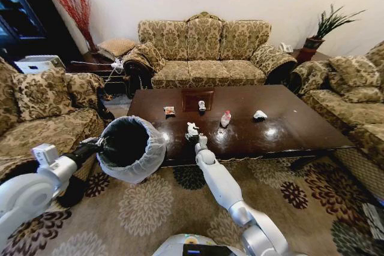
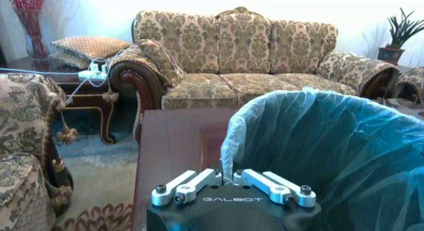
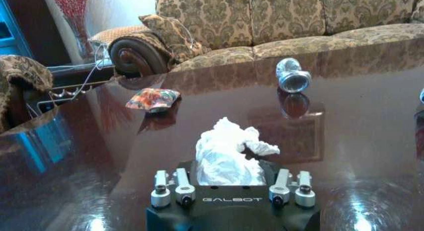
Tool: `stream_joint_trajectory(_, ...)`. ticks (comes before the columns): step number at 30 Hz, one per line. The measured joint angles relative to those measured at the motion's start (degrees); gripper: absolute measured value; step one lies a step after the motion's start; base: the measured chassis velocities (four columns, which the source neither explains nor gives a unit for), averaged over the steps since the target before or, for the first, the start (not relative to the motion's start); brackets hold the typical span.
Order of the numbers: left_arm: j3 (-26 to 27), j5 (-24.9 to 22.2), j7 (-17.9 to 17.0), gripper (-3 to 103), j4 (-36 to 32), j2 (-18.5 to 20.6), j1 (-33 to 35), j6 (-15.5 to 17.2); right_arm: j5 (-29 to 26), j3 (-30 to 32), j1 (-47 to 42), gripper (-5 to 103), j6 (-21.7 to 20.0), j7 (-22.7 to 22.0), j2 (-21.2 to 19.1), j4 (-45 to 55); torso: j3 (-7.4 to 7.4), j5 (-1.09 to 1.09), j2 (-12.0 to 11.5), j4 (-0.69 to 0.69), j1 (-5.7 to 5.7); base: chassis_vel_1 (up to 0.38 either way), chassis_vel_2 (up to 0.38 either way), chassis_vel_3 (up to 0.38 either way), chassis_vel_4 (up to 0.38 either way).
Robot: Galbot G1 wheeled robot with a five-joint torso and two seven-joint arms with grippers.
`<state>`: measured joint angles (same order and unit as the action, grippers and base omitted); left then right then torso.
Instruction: Move to the front of the table and place the trash on the table into the trash bin.
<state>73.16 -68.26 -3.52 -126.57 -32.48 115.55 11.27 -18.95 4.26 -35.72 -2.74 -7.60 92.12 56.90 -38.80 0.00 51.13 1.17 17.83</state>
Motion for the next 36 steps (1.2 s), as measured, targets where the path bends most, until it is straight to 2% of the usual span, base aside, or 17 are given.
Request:
stream_joint_trajectory(4, 0.0, 0.03, 0.01, 3, -0.19, -0.14, 0.03, -0.06, -0.31, -0.04, -0.29, 49, -0.32, 0.13, -0.22, 0.3, 0.01, 0.0, 0.0, 0.0, -0.01, 0.0, 0.0, 0.0, 0.0)
stream_joint_trajectory(5, 0.0, 0.03, 0.01, 3, -0.19, -0.14, 0.03, -0.06, -0.31, -0.04, -0.29, 49, -0.32, 0.13, -0.22, 0.3, 0.01, 0.0, 0.0, 0.0, -0.01, 0.0, 0.0, 0.0, 0.0)
stream_joint_trajectory(7, 0.07, 0.03, 0.03, 3, -0.54, -0.36, 0.27, -0.08, -0.45, -0.04, -0.55, 41, -0.47, 0.17, -0.48, 0.73, 0.0, 0.0, 0.0, 0.0, -0.01, 0.0, 0.0, 0.0, 0.0)
stream_joint_trajectory(9, 0.13, 0.04, 0.04, 3, -0.67, -0.45, 0.38, -0.08, -0.47, -0.04, -0.68, 41, -0.55, 0.18, -0.59, 1.0, 0.0, 0.0, 0.0, 0.0, -0.01, 0.0, 0.0, 0.0, 0.0)
stream_joint_trajectory(11, 0.32, 0.05, 0.06, 3, -0.91, -0.6, 0.51, -0.08, -0.48, -0.01, -1.01, 30, -0.73, 0.22, -0.87, 1.59, 0.0, 0.0, 0.0, 0.0, -0.01, 0.0, 0.0, 0.0, 0.0)
stream_joint_trajectory(15, 0.43, 0.06, 0.08, 3, -1.17, -0.67, 0.61, -0.08, -0.53, 0.08, -1.33, 26, -0.83, 0.23, -1.11, 2.25, 0.0, 0.0, 0.0, 0.0, -0.01, 0.0, 0.0, 0.0, 0.0)
stream_joint_trajectory(18, 0.59, 0.09, 0.08, 3, -1.25, -0.7, 0.82, -0.09, -1.31, 0.3, -2.21, 14, -0.86, 0.55, -1.67, 4.87, 0.0, 0.0, 0.0, 0.0, -0.01, 0.0, 0.0, 0.0, 0.0)
stream_joint_trajectory(20, 0.62, 0.13, 0.1, 3, -1.22, -0.7, 0.94, -0.08, -1.54, 0.37, -2.77, 9, -0.9, 0.59, -1.95, 6.39, 0.0, 0.0, 0.0, 0.0, -0.01, 0.0, 0.0, 0.0, 0.0)
stream_joint_trajectory(23, 0.66, 0.2, 0.12, 3, -0.61, -0.66, 1.14, -0.09, -1.82, 0.6, -5.61, 1, -0.55, 0.57, -3.57, 14.77, 0.0, -0.02, 0.01, 0.01, -0.01, 0.0, 0.0, 0.0, 0.0)
stream_joint_trajectory(25, 0.66, 0.2, 0.12, 3, -0.31, -0.54, 1.17, -0.09, -2.02, 0.47, -6.7, 1, -0.2, 0.73, -4.11, 17.75, 0.0, -0.02, 0.01, 0.0, -0.01, 0.0, 0.0, 0.0, 0.0)
stream_joint_trajectory(26, 0.64, 0.07, 0.09, 3, 0.22, -0.3, 1.25, -0.11, -3.25, 0.05, -8.76, 1, -0.51, 1.86, -5.31, 24.08, 0.0, -0.01, 0.01, 0.0, -0.01, 0.0, 0.0, 0.0, 0.0)
stream_joint_trajectory(27, 0.56, -0.25, -0.04, 3, 0.58, -0.05, 1.51, -0.11, -5.43, -0.73, -10.36, 0, -2.02, 3.07, -6.83, 31.42, 0.0, 0.0, 0.01, 0.0, 0.0, 0.0, 0.0, 0.0, 0.0)
stream_joint_trajectory(28, 0.56, -0.25, -0.04, 3, 0.58, -0.05, 1.51, -0.11, -5.43, -0.73, -10.36, 0, -2.02, 3.07, -6.83, 31.42, 0.0, 0.0, 0.01, 0.0, 0.0, 0.0, 0.0, 0.0, 0.0)
stream_joint_trajectory(31, 0.54, -1.12, -0.26, 3, 1.2, 0.64, 2.81, -0.06, -10.66, -4.31, -12.55, 0, -5.9, 6.82, -10.6, 49.49, 0.01, -0.01, 0.01, -0.01, -0.01, 0.0, 0.0, 0.0, 0.0)
stream_joint_trajectory(32, 0.54, -1.12, -0.26, 3, 1.2, 0.64, 2.81, -0.06, -10.66, -4.31, -12.55, 0, -5.9, 6.82, -10.6, 49.49, 0.01, -0.01, 0.01, -0.01, -0.01, 0.0, 0.0, 0.0, 0.0)
stream_joint_trajectory(34, 0.46, -1.38, -0.63, 3, 1.43, 1.33, 2.98, 0.16, -14.05, -8.48, -11.65, 0, -8.21, 8.9, -12.46, 59.65, 0.02, -0.01, 0.02, -0.01, -0.02, 0.0, 0.0, 0.0, 0.0)
stream_joint_trajectory(36, 0.42, -1.56, -0.73, 3, 1.42, 1.61, 3.01, 0.28, -15.15, -9.99, -10.97, 0, -9.02, 9.12, -12.84, 62.01, 0.02, -0.01, 0.02, 0.0, -0.02, 0.0, 0.0, 0.0, 0.0)
